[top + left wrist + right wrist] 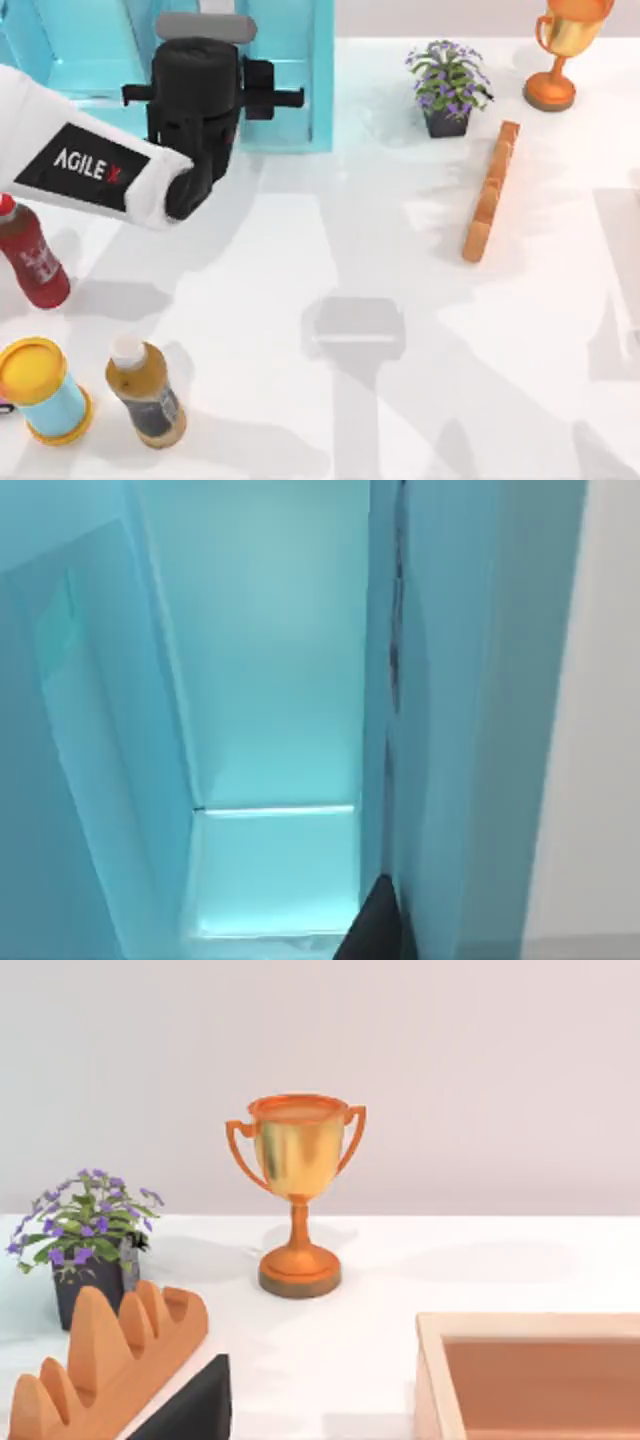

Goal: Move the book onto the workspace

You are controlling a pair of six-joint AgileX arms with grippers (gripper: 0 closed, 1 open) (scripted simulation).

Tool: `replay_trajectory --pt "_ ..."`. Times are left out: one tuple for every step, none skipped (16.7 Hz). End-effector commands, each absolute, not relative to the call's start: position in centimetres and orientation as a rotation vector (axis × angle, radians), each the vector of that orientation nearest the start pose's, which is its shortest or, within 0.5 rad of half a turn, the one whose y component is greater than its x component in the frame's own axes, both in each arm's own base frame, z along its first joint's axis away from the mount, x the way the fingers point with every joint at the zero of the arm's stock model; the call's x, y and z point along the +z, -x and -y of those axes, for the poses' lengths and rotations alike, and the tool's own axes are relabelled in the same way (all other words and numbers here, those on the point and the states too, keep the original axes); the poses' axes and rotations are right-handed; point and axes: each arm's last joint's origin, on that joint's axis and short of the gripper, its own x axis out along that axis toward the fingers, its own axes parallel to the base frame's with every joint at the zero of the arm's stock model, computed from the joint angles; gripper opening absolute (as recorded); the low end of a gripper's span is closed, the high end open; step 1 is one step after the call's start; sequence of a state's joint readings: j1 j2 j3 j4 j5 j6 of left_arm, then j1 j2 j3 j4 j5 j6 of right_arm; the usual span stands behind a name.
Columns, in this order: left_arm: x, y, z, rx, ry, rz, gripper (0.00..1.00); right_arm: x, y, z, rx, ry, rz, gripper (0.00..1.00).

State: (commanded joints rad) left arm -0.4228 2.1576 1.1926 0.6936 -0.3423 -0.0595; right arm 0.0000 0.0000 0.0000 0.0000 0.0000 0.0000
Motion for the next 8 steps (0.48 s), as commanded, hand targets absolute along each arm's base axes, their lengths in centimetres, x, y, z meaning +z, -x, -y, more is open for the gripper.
replay_trajectory --pt "14.2 -41.0 17.5 -0.047 -0.031 -0.258 0.0 16.0 -10.6 0.1 0.0 0.0 0.0 1.0" --pt "16.2 -40.0 17.6 -0.046 -0.026 -0.248 0.0 16.0 -10.6 0.1 0.0 0.0 0.0 1.0" --pt "18.5 -38.8 17.6 -0.045 -0.017 -0.231 0.0 16.0 -10.6 0.1 0.0 0.0 0.0 1.0" --pt "20.8 -37.4 17.6 -0.045 -0.005 -0.21 0.0 16.0 -10.6 0.1 0.0 0.0 0.0 1.0" --pt "23.0 -35.9 17.4 -0.046 0.007 -0.189 0.0 16.0 -10.6 0.1 0.0 0.0 0.0 1.0" --pt "25.1 -34.2 17.1 -0.047 0.018 -0.169 0.0 16.0 -10.6 0.1 0.0 0.0 0.0 1.0" --pt "26.8 -32.5 16.8 -0.049 0.026 -0.155 0.0 16.0 -10.6 0.1 0.0 0.0 0.0 1.0" --pt "28.1 -30.8 16.5 -0.051 0.031 -0.147 0.0 16.0 -10.6 0.1 0.0 0.0 0.0 1.0"
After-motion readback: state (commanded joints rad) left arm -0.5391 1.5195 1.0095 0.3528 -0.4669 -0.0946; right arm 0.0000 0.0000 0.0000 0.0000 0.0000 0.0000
